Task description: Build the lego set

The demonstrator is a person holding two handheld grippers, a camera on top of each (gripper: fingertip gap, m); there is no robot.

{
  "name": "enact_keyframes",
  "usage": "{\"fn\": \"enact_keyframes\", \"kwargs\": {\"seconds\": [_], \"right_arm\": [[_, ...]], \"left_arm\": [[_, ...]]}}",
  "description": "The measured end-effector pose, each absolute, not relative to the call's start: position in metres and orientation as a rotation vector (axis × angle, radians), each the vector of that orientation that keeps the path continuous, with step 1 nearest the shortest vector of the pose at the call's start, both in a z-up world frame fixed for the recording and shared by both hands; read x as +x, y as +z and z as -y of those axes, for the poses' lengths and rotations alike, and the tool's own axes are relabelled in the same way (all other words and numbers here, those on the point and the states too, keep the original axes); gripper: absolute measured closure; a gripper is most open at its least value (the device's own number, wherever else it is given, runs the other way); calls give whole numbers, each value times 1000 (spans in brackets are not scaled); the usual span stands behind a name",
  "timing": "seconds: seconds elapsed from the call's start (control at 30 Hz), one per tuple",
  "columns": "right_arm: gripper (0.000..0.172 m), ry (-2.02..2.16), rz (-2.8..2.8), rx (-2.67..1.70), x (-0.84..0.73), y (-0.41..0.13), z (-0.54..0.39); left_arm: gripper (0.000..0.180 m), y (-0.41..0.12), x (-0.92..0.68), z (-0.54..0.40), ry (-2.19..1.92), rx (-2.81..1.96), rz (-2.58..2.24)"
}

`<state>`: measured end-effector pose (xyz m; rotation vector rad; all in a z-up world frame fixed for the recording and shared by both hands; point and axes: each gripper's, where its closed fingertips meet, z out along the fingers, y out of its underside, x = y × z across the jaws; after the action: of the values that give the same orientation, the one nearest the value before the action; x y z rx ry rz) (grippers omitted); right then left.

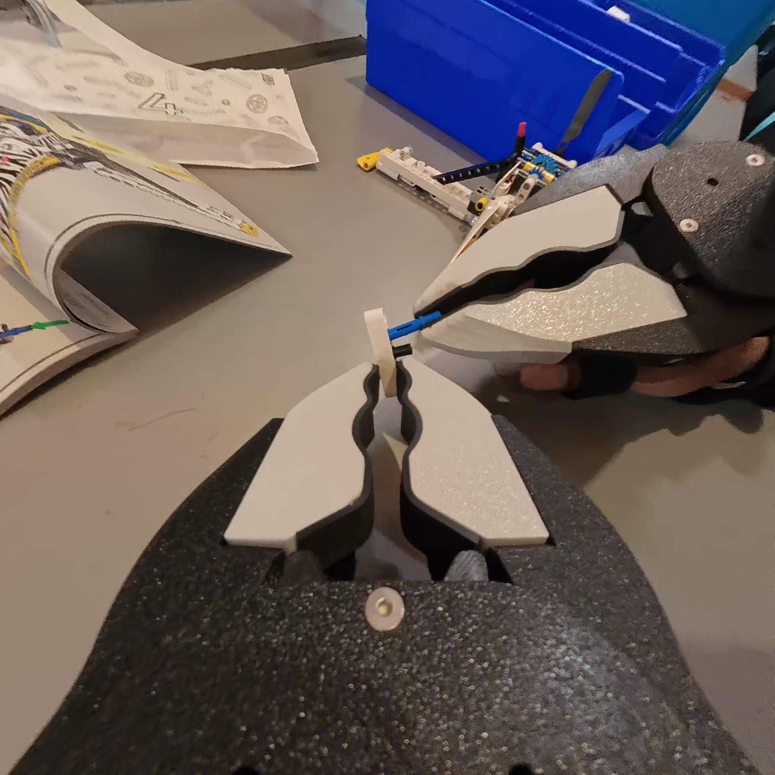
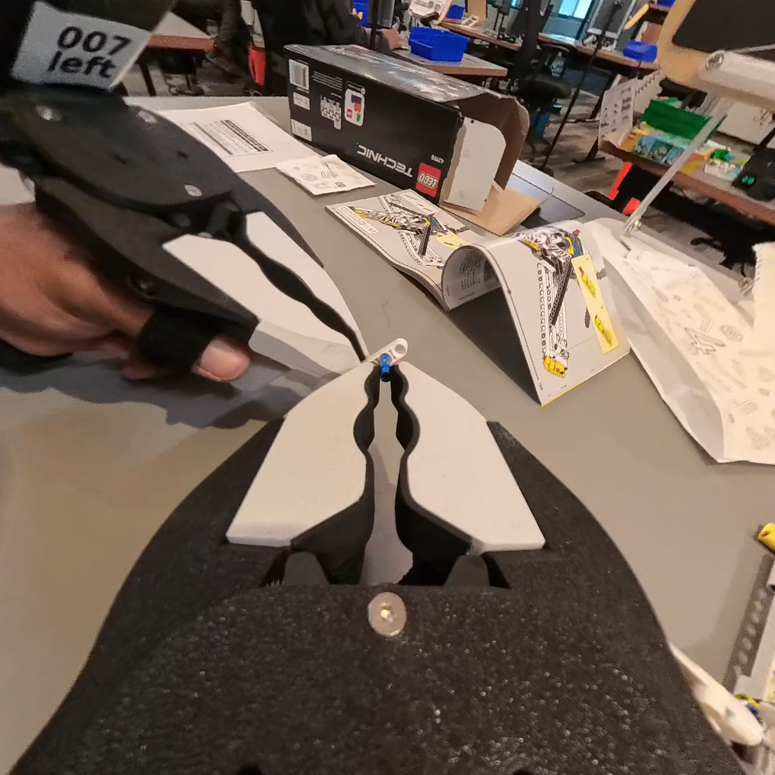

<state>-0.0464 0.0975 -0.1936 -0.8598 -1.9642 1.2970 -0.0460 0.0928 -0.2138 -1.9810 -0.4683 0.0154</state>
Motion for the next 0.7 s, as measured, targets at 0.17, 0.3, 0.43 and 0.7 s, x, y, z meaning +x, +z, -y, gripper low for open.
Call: {"fn": "enact_keyframes", "kwargs": {"seconds": [0.17, 0.3, 0.43, 0.7], "right_arm": [[167, 1308, 1943, -975, -48, -196, -99], [167, 1294, 1949, -910, -48, -194, -98], [167, 1267, 1966, -797, -47, -191, -96], [167, 1226, 1944, -697, -47, -186, -93]], "left_arm": [[173, -214, -48, -93, 68, -1982, 468], [173, -211, -47, -91, -21, -1946, 488], [174, -206, -46, -89, -146, -1894, 508], [173, -204, -45, -88, -187, -1873, 504]]}}
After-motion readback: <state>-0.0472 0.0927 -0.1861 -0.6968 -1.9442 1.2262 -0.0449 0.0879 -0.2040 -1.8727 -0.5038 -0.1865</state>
